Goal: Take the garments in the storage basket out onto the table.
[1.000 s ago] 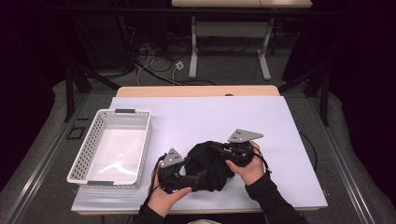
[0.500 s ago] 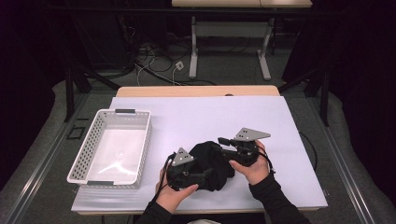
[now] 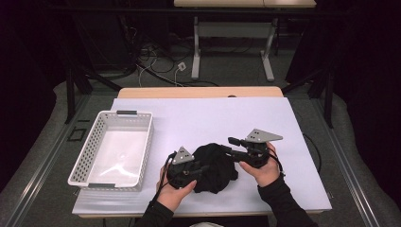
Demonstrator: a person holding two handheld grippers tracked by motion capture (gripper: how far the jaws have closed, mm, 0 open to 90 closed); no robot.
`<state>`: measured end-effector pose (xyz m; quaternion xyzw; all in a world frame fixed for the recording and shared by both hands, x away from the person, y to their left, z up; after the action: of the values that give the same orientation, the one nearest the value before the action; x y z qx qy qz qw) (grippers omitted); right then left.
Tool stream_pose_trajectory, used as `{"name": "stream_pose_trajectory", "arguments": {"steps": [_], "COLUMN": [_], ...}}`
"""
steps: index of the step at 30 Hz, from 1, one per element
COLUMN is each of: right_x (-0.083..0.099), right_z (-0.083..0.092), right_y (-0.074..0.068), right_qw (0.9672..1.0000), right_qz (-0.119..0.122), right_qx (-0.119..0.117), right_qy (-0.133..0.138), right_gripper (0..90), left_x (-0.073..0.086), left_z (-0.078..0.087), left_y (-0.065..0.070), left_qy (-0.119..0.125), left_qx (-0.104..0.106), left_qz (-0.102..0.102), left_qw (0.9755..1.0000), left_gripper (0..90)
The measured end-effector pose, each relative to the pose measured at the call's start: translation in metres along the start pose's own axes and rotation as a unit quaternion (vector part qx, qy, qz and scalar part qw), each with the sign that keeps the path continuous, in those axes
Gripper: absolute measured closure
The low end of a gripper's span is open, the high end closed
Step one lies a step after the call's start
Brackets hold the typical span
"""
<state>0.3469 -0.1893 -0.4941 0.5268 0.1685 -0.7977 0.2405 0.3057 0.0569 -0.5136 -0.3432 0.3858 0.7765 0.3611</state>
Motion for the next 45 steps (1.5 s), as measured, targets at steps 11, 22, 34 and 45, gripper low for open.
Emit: {"name": "stream_pose_trajectory", "arguments": {"steps": [11,22,34,45], "right_x": [-0.004,-0.006,-0.002,0.010], "right_z": [0.009,0.014,0.008,-0.007], "right_y": [0.011,0.016,-0.002,-0.026], "right_qw": [0.9996,0.9989,0.9996,0.9975], "right_qz": [-0.013,-0.024,0.008,0.055], "right_qx": [0.014,0.011,-0.015,-0.044], "right_qy": [0.023,0.038,0.022,-0.006], "right_gripper": [55.1,51.5,49.5,47.8], "left_x": [-0.035,-0.062,-0.049,-0.033], "left_z": [0.014,0.015,0.002,-0.003], "left_y": [-0.001,-0.025,-0.060,-0.073], "left_qy": [0.030,0.052,0.050,0.040], "left_qx": [0.005,-0.004,-0.024,-0.032], "left_qz": [-0.014,0.019,0.074,0.099], "left_qw": [0.9994,0.9984,0.9957,0.9938], "left_gripper": [78.5,78.6,78.3,77.3]}}
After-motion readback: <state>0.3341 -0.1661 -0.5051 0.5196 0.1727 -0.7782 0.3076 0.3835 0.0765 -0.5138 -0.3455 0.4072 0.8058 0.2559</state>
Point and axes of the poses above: each handheld gripper's, and its own axes: z roughly backward along the jaws, x roughly out of its underside, y roughly to its right, the point moved 1 cm from there along -z, roughly forward along the jaws, and after that the axes turned 14 degrees about x, right-handed, at the moved point
